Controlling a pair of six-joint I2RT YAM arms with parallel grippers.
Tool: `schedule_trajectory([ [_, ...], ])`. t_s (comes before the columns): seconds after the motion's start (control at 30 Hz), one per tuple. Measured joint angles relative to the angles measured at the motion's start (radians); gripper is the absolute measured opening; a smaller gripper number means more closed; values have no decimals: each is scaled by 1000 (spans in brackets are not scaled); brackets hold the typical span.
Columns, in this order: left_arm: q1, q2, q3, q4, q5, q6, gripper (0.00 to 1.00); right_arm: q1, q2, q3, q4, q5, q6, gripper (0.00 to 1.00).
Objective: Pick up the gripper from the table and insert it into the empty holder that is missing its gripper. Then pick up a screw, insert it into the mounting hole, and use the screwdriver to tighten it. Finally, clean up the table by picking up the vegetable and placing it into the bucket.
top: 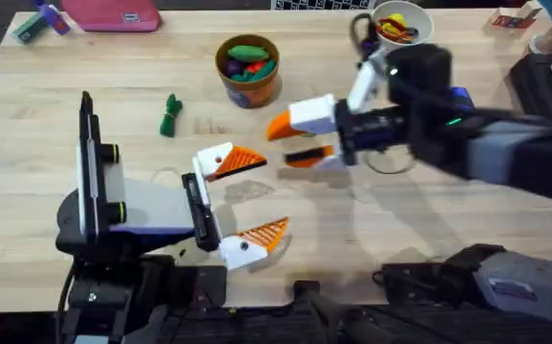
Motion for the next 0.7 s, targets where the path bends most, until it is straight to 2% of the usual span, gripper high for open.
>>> schedule_trajectory([
  [0.13,0,0,0,0,1,0,985,-74,-130,134,-511,115,-246,868],
  [0.3,0,0,0,0,3,0,986,-110,-176,396,-924,329,-505,871],
  [0.53,0,0,0,0,3,0,987,-67,-59,716,-1237,641,-733,865],
  [0.7,0,0,0,0,3,0,986,-13,100,872,-1343,829,-823,776],
])
